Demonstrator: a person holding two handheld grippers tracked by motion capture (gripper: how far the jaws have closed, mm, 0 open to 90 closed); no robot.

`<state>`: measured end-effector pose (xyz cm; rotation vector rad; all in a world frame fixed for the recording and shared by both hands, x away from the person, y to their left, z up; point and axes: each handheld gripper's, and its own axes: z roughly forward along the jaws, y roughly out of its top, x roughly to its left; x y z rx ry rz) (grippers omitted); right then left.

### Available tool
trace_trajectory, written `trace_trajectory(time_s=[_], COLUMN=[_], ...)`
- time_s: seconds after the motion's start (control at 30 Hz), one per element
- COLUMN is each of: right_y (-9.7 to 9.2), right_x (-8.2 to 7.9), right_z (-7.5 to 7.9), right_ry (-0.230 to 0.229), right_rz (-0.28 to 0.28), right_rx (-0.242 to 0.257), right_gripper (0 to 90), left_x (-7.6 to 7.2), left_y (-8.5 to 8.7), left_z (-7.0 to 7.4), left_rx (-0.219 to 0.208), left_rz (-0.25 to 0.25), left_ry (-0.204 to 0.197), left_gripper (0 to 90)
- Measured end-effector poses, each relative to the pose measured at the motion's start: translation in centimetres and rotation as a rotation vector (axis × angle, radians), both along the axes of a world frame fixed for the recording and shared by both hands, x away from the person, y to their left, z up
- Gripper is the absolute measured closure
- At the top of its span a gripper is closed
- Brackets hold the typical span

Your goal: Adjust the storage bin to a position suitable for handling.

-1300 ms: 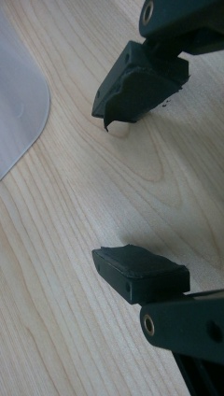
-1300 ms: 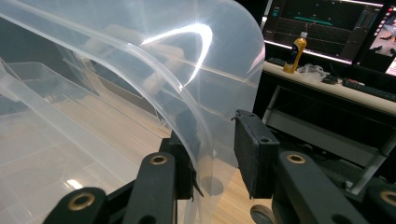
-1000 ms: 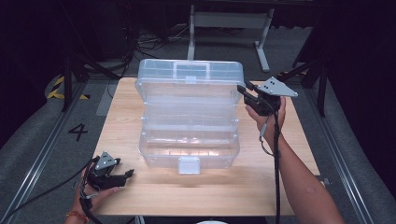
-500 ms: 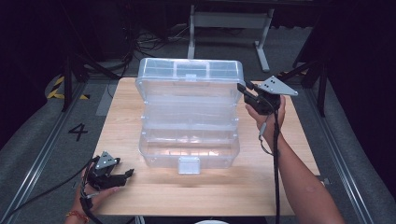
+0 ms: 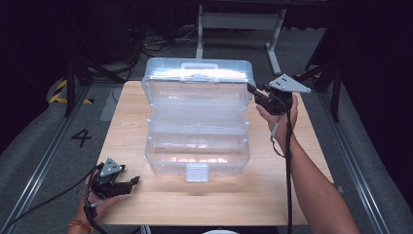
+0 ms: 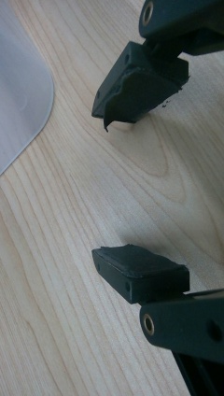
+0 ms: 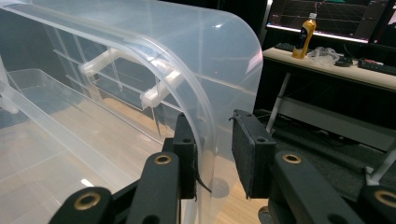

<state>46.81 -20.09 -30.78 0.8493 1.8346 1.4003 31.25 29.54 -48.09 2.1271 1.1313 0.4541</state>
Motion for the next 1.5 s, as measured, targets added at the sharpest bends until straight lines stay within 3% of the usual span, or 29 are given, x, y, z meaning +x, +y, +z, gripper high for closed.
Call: trace_trajectory(time_s=[0.1,1.1,1.17,1.5], right_y=[-0.1,-0.4,-0.6,-0.8], right_x=[0.2,2.2,2.3,3.1], right_z=[0.1,0.6,0.7,0.8], right_ry=[0.011,0.027,0.019,0.035], right_rz=[0.008,0.023,0.018,0.031], right_rx=[-0.005,0.001,0.008,0.007], right_gripper=[71.8,75.9,82.4,82.6], left_x=[0.1,0.1,0.1,0.1], left_y=[0.2,0.3,0.3,0.3], left_z=[0.1,0.0,0.0,0.0], left_rx=[0.002,0.001,0.000,0.002], left_rz=[0.030,0.016,0.015,0.014], left_ry=[0.005,0.009,0.010,0.007], left_gripper=[28.7,27.3,27.2,26.8])
